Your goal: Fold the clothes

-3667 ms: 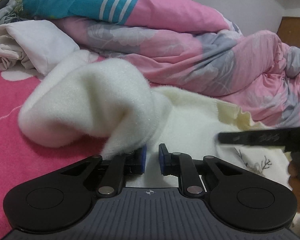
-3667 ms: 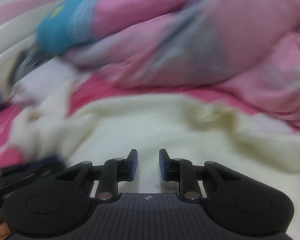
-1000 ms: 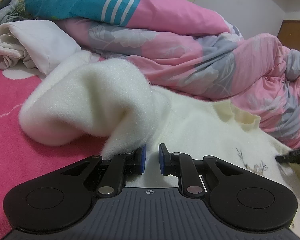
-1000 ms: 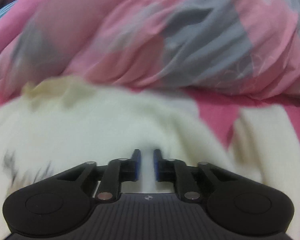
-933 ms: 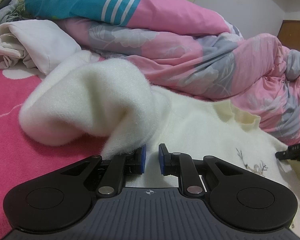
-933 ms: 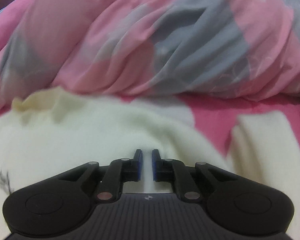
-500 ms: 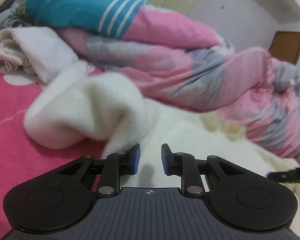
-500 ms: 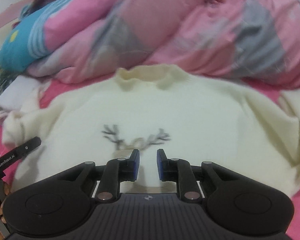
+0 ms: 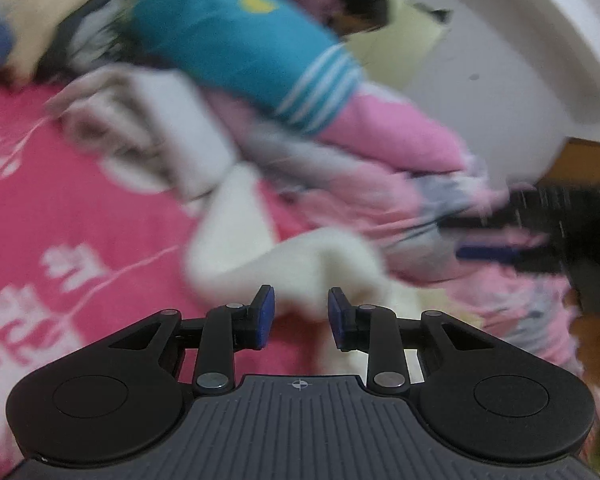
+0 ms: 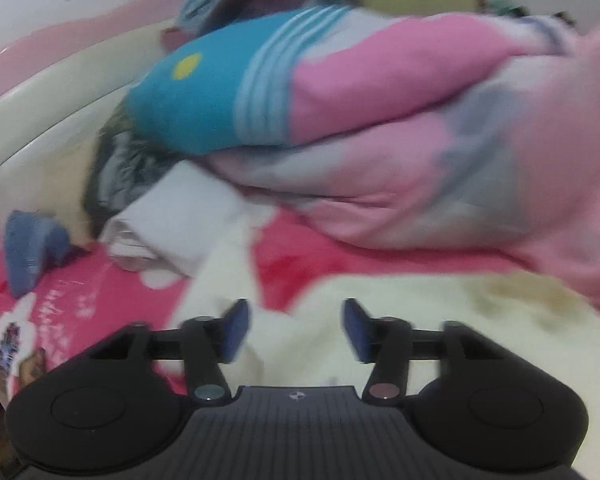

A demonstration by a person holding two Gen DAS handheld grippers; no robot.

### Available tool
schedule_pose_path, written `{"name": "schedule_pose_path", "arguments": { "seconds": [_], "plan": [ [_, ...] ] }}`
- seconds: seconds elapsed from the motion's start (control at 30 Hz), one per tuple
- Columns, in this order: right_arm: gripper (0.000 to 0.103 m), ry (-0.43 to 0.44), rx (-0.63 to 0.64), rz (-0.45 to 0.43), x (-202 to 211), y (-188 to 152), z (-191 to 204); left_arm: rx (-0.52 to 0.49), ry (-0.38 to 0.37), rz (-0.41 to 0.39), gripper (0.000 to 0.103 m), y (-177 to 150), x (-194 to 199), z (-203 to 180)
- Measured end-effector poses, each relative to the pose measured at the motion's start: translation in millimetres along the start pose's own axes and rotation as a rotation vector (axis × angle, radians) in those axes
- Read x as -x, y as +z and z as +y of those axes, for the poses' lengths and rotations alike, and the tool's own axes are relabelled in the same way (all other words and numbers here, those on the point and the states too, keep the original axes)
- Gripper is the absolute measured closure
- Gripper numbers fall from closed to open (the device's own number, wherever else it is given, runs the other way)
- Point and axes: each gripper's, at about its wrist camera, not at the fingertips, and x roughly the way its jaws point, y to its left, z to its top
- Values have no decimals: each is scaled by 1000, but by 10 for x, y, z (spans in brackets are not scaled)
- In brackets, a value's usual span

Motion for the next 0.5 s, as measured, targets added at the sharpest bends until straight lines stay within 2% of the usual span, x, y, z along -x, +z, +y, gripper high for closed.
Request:
{"name": "schedule_pose_path", "arguments": {
  "seconds": [0.03, 0.1, 0.2, 0.33, 0.4, 0.47, 0.5],
  "plan": [
    [37, 18, 9, 23, -194, 102, 94, 18, 22, 23, 74, -7, -42, 52],
    [37, 37, 39, 102, -655, 316, 327, 43, 39, 64, 74, -35, -120, 102],
    [36, -11, 147, 190, -1290, 522, 679, 51, 52, 101, 74, -68, -212, 112],
    [36, -96, 294, 280, -1959, 583, 1008, 17, 71, 100, 73, -90, -288, 53],
    [34, -113, 321, 333, -2249, 521, 1102, 7, 76, 99, 73, -97, -309, 41],
    [35, -111, 298, 354, -2356, 483, 1080, -1, 78, 99, 73, -105, -327, 28],
    [41, -111, 286, 364, -2410, 464, 1069, -6, 80, 96, 73, -102, -326, 24]
  ]
}}
